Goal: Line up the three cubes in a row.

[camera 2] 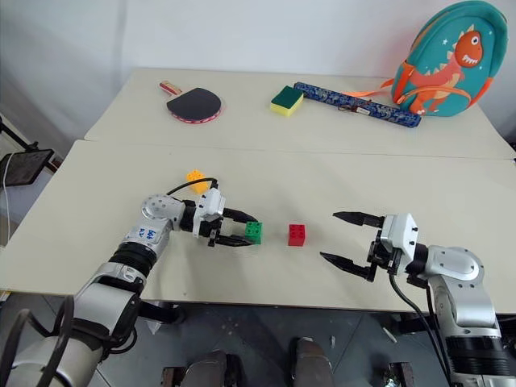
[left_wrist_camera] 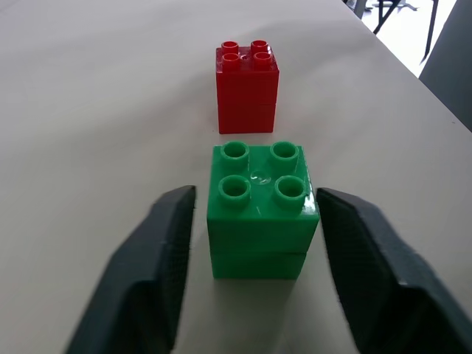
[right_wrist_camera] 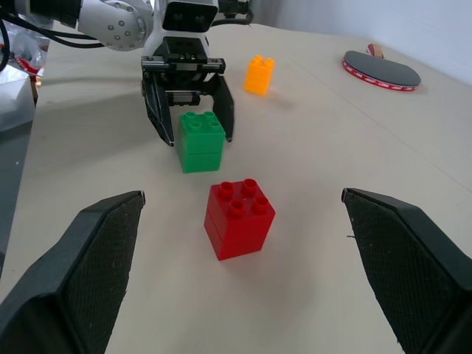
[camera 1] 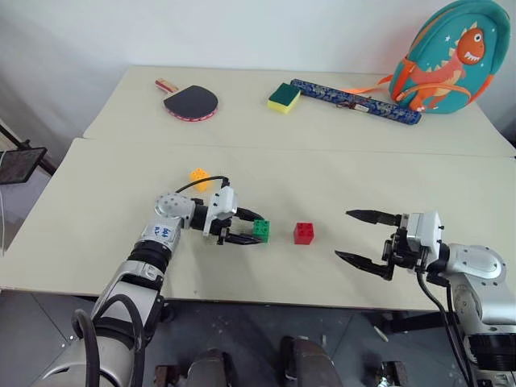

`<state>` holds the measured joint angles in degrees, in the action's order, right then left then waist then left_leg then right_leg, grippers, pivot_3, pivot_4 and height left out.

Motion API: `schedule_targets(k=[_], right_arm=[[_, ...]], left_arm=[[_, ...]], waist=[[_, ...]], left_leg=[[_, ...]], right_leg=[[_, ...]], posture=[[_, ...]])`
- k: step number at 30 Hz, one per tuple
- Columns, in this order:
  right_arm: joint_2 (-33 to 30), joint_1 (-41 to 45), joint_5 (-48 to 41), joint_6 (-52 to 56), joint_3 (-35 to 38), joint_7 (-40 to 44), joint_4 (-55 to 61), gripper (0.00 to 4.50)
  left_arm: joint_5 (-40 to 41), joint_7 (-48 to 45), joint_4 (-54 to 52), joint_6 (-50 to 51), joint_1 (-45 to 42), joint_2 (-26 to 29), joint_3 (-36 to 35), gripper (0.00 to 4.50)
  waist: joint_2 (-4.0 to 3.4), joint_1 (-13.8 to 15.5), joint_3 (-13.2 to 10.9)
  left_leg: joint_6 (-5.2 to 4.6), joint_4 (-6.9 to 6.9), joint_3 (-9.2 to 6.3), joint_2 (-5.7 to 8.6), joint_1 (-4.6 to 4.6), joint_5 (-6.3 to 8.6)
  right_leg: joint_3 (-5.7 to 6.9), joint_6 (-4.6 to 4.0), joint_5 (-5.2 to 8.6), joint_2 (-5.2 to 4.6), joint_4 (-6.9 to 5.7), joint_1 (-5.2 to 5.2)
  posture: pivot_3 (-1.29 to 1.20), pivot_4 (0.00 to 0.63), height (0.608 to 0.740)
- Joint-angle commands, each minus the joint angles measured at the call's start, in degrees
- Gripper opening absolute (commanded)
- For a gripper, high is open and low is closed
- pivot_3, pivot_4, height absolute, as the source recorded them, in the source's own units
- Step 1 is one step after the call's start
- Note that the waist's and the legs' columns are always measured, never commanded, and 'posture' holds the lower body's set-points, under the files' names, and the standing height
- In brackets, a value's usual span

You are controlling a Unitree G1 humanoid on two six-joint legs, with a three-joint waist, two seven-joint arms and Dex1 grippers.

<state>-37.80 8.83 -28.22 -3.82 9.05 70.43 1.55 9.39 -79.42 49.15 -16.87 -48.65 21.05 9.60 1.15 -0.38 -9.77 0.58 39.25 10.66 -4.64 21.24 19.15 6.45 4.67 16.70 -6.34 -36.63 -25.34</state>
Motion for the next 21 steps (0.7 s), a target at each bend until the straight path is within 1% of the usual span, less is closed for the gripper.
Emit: schedule_targets(k=[1, 2, 4, 5, 7, 9, 10, 11, 12, 13, 15, 18, 21], right_arm=[[0.3, 0.7, -1.4, 0.4, 0.1, -0.1, 1.8, 4.50], [0.4, 1.2, -1.5, 0.5, 0.0, -0.1, 1.7, 4.50], [0.4, 1.8, -1.9, 0.9, -0.1, 0.3, 1.4, 4.50], [0.9, 2.6, -2.6, 1.5, -0.1, 0.0, 1.1, 4.50], [2.2, 4.2, -3.2, 1.6, -0.3, -0.6, 0.5, 4.50], [3.0, 5.1, -3.3, 1.5, -0.3, -1.0, 0.2, 4.50], [3.7, 5.7, -3.0, 0.6, -0.4, -1.2, -0.2, 4.50], [4.6, 6.5, -3.0, 0.1, -0.7, -1.4, -0.5, 4.50], [5.3, 7.1, -2.9, -0.4, -1.0, -1.5, -0.7, 4.50], [5.7, 7.5, -2.8, -0.7, -1.1, -1.5, -0.9, 4.50], [6.4, 8.7, -3.1, -1.1, -1.5, -1.3, 0.2, 4.50], [7.2, 10.2, -4.6, 0.3, -1.2, -2.3, 1.7, 4.50], [6.7, 10.8, -4.7, 1.0, -1.5, -1.9, 2.3, 4.50]], left_arm=[[4.3, -1.6, -9.3, 2.7, 3.3, 3.5, -3.9, 4.02], [5.8, -1.6, -13.2, 4.8, 5.1, 5.3, -5.3, 4.31], [8.0, -1.0, -20.5, 9.2, 8.8, 8.6, -7.4, 4.31], [9.7, 1.1, -25.3, 12.3, 12.2, 11.1, -10.3, 4.41], [12.5, 7.0, -33.1, 17.3, 18.8, 14.8, -16.8, 4.41], [14.2, 11.1, -38.2, 21.2, 23.7, 16.8, -20.7, 4.41], [14.3, 13.2, -40.0, 21.6, 27.6, 17.8, -23.6, 4.41], [16.0, 17.9, -41.7, 23.7, 32.4, 17.5, -29.5, 4.41], [17.4, 21.5, -43.1, 25.4, 35.9, 17.2, -33.7, 4.41], [18.5, 24.0, -44.2, 26.7, 38.0, 16.8, -36.2, 4.41], [19.2, 27.8, -44.2, 25.8, 45.1, 14.7, -41.3, 4.41], [19.6, 30.1, -45.4, 25.7, 50.4, 13.0, -43.4, 4.41], [20.0, 31.4, -45.5, 26.5, 51.0, 12.6, -42.9, 4.41]], waist=[[0.00, -0.1, 0.0], [0.00, -0.3, 0.0], [-0.01, -0.7, 0.0], [-0.01, -1.0, 0.0], [-0.02, -1.4, 0.0], [-0.03, -1.4, 0.0], [-0.04, -1.3, 0.0], [-0.04, -1.3, 0.0], [-0.08, -1.3, 0.0], [-0.08, -1.3, 0.0], [-0.07, -1.3, 0.0], [-0.06, -0.9, 0.0], [0.00, 0.1, 0.0]], left_leg=[[0.00, 0.00, -0.02, -0.02, -0.01, 0.00], [0.00, 0.00, -0.04, -0.02, -0.02, 0.00], [0.01, 0.00, -0.29, -0.05, -0.03, 0.00], [0.02, 0.00, -0.47, -0.05, -0.03, -0.01], [0.02, -0.01, -0.53, -0.07, -0.05, -0.01], [0.03, -0.02, -0.53, -0.12, -0.10, 0.00], [0.03, -0.02, -0.57, -0.08, -0.09, 0.00], [0.03, -0.02, -0.55, -0.08, -0.09, 0.00], [0.02, -0.02, -0.56, -0.08, -0.09, 0.00], [-0.01, -0.03, -0.54, -0.06, -0.14, 0.02], [-0.01, -0.03, -0.57, -0.08, -0.07, 0.03], [-0.04, -0.03, -0.56, -0.04, -0.09, 0.04], [-0.07, -0.02, -0.59, 0.02, -0.06, 0.04]], right_leg=[[0.00, 0.00, 0.00, 0.00, -0.01, 0.00], [0.00, 0.00, 0.00, 0.00, -0.04, 0.00], [-0.02, 0.00, 0.00, 0.00, -0.18, -0.03], [-0.01, 0.00, 0.00, 0.00, -0.25, -0.03], [-0.01, 0.00, 0.00, -0.02, -0.29, -0.03], [-0.04, 0.00, 0.00, -0.01, -0.30, -0.03], [-0.02, 0.00, 0.00, -0.06, -0.32, -0.03], [-0.02, 0.00, 0.00, -0.06, -0.29, -0.03], [-0.04, 0.00, 0.00, -0.09, -0.28, -0.02], [-0.08, 0.01, 0.01, -0.14, -0.32, -0.02], [-0.02, 0.01, 0.01, -0.12, -0.27, -0.03], [-0.01, 0.00, 0.01, -0.18, -0.25, -0.02], [0.01, -0.01, 0.01, -0.22, -0.23, 0.00]], posture=[[0.00, 0.150, 0.740], [0.00, 0.150, 0.740], [0.00, 0.150, 0.740], [0.00, 0.150, 0.740], [0.00, 0.150, 0.740], [0.00, 0.150, 0.740], [0.00, 0.150, 0.740], [0.00, 0.150, 0.740], [0.00, 0.150, 0.740], [0.00, 0.150, 0.740], [0.00, 0.150, 0.740], [0.00, 0.150, 0.740], [0.00, 0.150, 0.740]])
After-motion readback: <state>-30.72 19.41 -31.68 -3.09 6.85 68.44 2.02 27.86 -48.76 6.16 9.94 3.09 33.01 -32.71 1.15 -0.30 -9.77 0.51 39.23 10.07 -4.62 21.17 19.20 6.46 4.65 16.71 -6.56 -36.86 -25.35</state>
